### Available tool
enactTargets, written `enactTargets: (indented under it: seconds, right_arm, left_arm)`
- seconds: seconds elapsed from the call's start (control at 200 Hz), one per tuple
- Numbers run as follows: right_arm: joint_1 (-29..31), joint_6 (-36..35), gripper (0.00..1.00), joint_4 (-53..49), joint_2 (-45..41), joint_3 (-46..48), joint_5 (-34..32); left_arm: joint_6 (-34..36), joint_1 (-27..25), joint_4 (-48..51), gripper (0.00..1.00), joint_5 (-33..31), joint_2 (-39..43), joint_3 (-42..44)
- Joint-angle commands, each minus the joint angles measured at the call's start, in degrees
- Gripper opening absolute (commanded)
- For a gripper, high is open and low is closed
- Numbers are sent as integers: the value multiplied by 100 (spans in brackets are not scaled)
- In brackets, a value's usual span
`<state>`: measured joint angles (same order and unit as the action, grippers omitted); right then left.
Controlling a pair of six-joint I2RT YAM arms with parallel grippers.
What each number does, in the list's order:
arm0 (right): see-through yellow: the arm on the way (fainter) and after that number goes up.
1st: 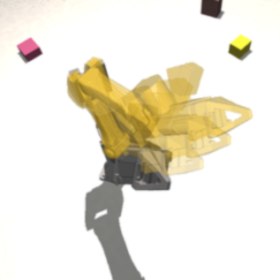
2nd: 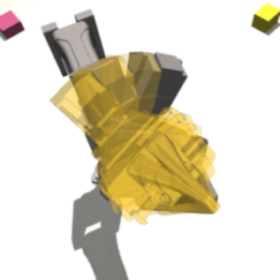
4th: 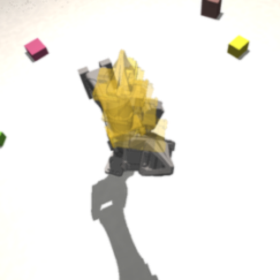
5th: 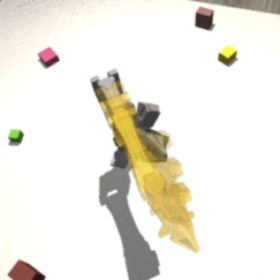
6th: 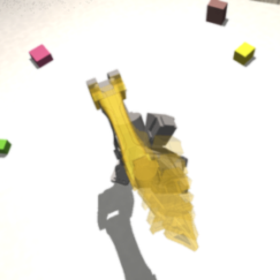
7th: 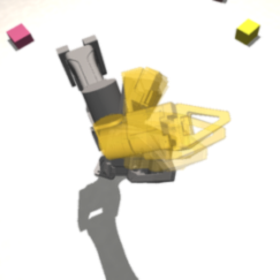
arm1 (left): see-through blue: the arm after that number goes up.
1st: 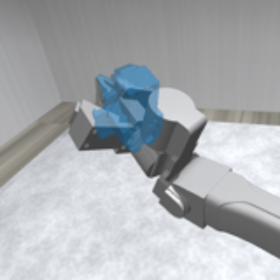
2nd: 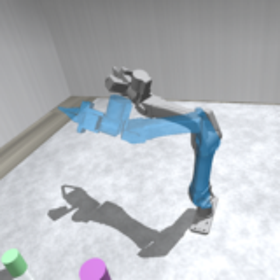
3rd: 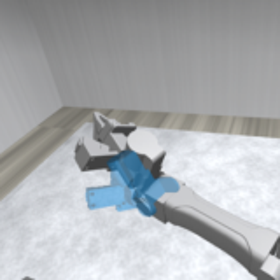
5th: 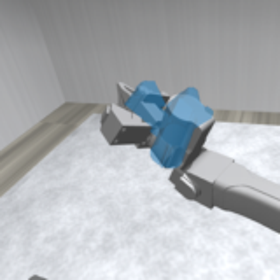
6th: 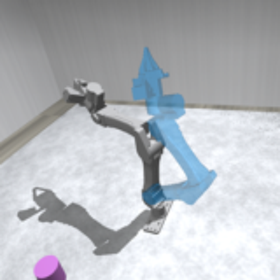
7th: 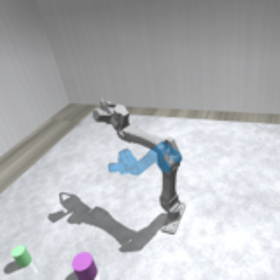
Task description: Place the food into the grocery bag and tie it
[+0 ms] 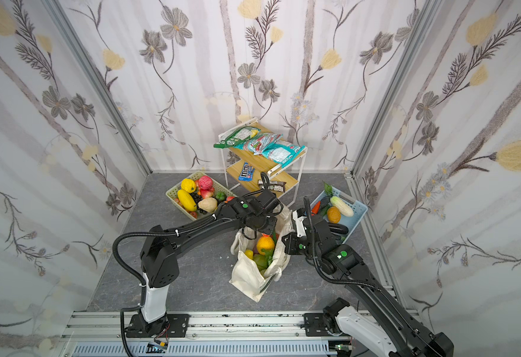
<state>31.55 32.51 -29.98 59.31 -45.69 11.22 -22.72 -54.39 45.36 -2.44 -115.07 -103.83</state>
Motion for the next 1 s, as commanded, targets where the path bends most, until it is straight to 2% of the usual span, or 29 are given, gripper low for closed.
enactTargets:
  seconds: [0.0, 0.18, 0.345, 0.699, 0.999]
  right_arm:
    - [9, 22, 9, 31, -10, 21, -61]
    - [9, 22, 9, 38, -6, 35, -62]
    - [9, 22, 9, 47, 1, 31, -58]
    - [9, 32, 9, 47, -33, 44, -67]
    - [9, 17, 9, 37, 1, 26, -43]
  left_arm:
    - [49, -36, 640, 35, -176, -86, 20]
    - [14, -58, 716, 43, -231, -42, -11]
    - [-4, -54, 834, 54, -184, 104, -141]
    - [-27, 9, 748, 59, 637, 602, -479]
    - [-162, 518, 356, 61, 1296, 1694, -48]
